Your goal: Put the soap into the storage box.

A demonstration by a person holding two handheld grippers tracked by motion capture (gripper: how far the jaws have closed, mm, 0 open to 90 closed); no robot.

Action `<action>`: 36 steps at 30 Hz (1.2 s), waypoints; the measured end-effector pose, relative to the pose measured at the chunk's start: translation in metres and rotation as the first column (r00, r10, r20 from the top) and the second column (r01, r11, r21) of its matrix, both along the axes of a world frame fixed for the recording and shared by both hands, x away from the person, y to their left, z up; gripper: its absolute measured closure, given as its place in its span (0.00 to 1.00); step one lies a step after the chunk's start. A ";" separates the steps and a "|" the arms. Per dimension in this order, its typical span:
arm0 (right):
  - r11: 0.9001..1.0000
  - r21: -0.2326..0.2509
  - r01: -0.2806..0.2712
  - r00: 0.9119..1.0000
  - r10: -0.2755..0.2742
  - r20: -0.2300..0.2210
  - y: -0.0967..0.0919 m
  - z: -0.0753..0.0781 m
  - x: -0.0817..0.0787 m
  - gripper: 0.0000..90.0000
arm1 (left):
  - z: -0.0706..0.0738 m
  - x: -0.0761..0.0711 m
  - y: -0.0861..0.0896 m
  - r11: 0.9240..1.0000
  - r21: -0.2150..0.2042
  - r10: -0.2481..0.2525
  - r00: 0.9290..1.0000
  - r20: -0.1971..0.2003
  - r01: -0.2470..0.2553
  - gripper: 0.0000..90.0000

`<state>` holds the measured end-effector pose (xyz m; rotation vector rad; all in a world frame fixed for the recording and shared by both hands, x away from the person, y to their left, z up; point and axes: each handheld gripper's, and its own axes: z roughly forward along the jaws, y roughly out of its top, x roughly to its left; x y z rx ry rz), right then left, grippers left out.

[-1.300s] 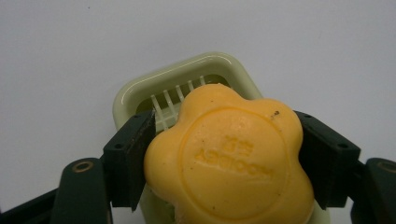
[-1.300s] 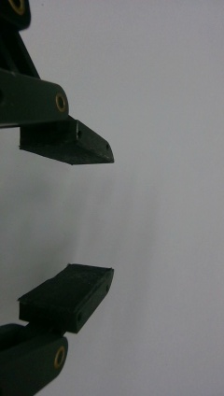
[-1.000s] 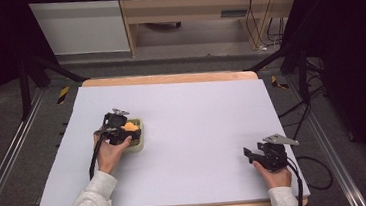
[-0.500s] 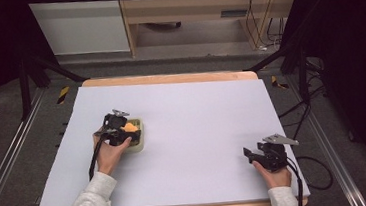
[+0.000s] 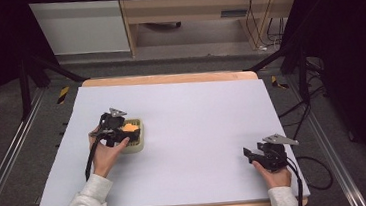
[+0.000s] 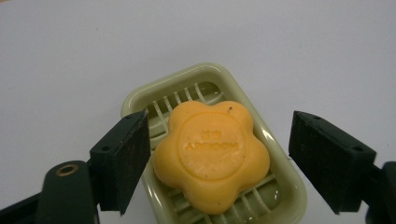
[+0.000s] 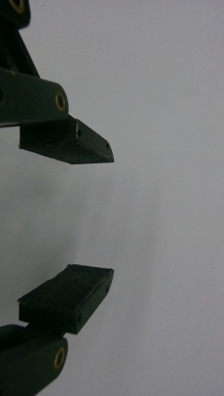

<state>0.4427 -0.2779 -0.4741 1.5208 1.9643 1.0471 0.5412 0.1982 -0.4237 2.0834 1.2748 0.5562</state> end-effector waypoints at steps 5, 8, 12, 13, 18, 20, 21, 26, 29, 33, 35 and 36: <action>1.000 -0.002 0.003 1.000 -0.003 0.004 0.000 0.000 0.000 0.42 | 0.005 -0.012 0.004 1.000 -0.017 -0.023 1.000 0.022 0.023 0.21; 1.000 -0.003 0.004 1.000 -0.004 0.006 0.000 0.000 0.000 0.42 | 0.006 -0.019 0.008 0.999 -0.029 -0.033 0.999 0.023 0.034 0.21; 1.000 -0.004 0.008 1.000 -0.008 0.007 0.001 0.000 -0.001 0.40 | 0.005 -0.033 0.015 0.999 -0.026 -0.040 0.999 0.036 0.041 0.22; 1.000 -0.005 0.008 1.000 -0.008 0.009 0.001 0.000 -0.001 0.40 | 0.005 -0.035 0.016 0.999 -0.025 -0.039 0.998 0.043 0.040 0.22; 1.000 -0.010 0.016 1.000 -0.016 0.021 0.000 -0.002 -0.001 0.36 | -0.003 -0.050 0.030 0.999 -0.043 -0.019 0.998 0.057 0.021 0.22; 1.000 -0.004 0.025 0.999 -0.025 0.020 -0.001 -0.002 -0.002 0.36 | -0.008 -0.055 0.037 0.999 -0.046 0.001 0.998 0.055 0.001 0.21; 1.000 -0.002 0.027 0.999 -0.027 0.021 -0.002 -0.003 -0.003 0.35 | -0.010 -0.058 0.041 0.999 -0.053 0.014 0.999 0.052 -0.011 0.21; 0.999 0.002 0.034 0.999 -0.034 0.021 -0.003 -0.004 -0.005 0.33 | -0.017 -0.068 0.056 0.997 -0.070 0.028 0.998 0.058 -0.024 0.20; 0.999 -0.008 0.038 0.999 -0.038 0.025 -0.005 -0.005 -0.006 0.31 | -0.023 -0.075 0.070 0.995 -0.091 0.055 0.997 0.051 -0.050 0.19; 0.999 -0.013 0.044 0.999 -0.044 0.027 -0.006 -0.005 -0.008 0.31 | -0.030 -0.082 0.085 0.990 -0.106 0.095 0.995 0.035 -0.091 0.18; 0.999 -0.020 0.043 0.999 -0.042 0.030 -0.006 -0.006 -0.008 0.30 | -0.034 -0.083 0.094 0.988 -0.105 0.115 0.993 0.035 -0.111 0.18; 0.999 -0.020 0.043 0.999 -0.042 0.030 -0.006 -0.006 -0.008 0.30 | -0.034 -0.083 0.094 0.988 -0.105 0.115 0.993 0.035 -0.111 0.18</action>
